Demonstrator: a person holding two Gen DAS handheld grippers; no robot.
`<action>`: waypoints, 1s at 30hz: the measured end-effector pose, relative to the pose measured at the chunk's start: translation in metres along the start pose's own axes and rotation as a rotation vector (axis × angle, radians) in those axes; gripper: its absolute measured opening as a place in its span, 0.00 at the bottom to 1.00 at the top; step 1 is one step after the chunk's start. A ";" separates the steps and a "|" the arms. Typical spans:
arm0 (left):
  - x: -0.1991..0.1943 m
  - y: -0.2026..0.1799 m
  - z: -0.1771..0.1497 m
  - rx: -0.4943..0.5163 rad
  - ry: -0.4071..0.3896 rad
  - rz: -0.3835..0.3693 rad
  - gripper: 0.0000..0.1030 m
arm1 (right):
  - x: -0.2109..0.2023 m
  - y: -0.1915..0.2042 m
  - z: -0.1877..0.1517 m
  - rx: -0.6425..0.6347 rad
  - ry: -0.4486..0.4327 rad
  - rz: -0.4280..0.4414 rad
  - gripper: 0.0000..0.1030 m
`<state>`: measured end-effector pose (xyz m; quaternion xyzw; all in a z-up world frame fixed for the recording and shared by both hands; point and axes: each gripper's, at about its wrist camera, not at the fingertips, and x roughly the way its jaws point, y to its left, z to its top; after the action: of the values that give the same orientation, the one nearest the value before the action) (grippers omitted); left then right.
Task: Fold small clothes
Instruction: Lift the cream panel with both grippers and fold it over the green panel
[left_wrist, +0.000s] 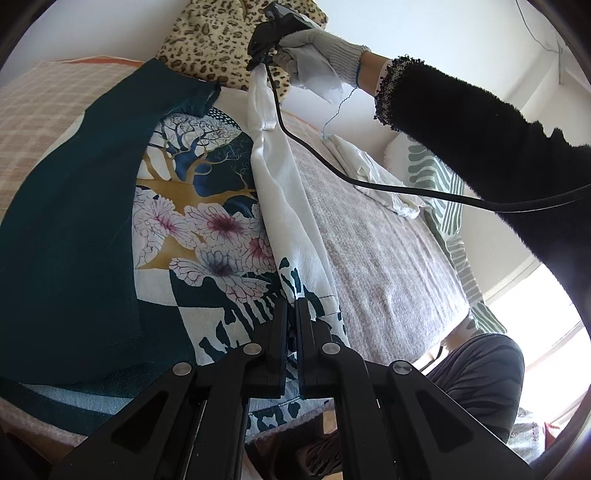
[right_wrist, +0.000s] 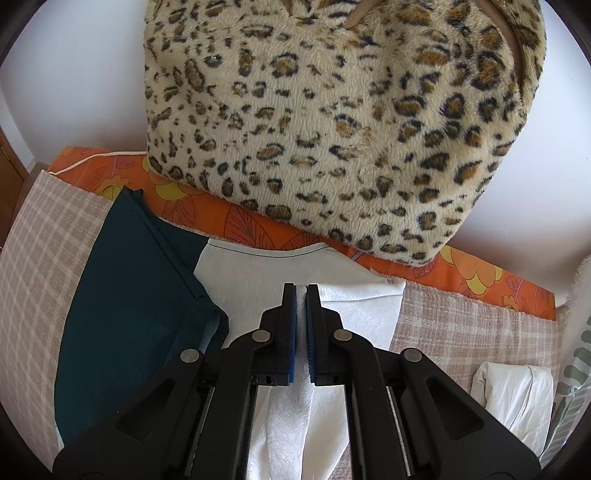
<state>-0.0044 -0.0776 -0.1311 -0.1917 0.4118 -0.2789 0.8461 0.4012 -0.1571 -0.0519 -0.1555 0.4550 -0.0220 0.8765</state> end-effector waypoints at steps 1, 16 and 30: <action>-0.002 0.001 -0.001 -0.001 -0.004 0.004 0.02 | 0.001 0.004 0.001 0.000 -0.001 0.003 0.05; -0.021 0.017 -0.011 -0.052 -0.039 0.020 0.01 | 0.022 0.070 0.016 -0.011 0.014 0.054 0.05; -0.041 0.014 -0.017 -0.019 -0.087 0.101 0.11 | 0.026 0.102 0.026 0.008 0.017 0.136 0.06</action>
<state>-0.0346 -0.0429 -0.1245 -0.1904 0.3864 -0.2234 0.8744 0.4264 -0.0585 -0.0882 -0.1204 0.4720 0.0346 0.8726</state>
